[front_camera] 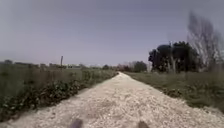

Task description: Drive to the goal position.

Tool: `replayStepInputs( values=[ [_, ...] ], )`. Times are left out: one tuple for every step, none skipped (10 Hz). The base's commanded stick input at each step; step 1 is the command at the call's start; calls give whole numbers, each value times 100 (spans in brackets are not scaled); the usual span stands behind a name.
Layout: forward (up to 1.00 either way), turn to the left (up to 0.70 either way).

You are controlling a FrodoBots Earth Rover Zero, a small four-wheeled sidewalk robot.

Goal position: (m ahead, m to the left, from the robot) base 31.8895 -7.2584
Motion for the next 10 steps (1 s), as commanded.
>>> replayStepInputs(
  values=[
    [70, 0],
    [70, 0],
    [70, 0],
    [70, 0],
    [70, 0],
    [70, 0],
    [70, 0],
    [70, 0],
    [70, 0],
    [70, -3]
  ],
)
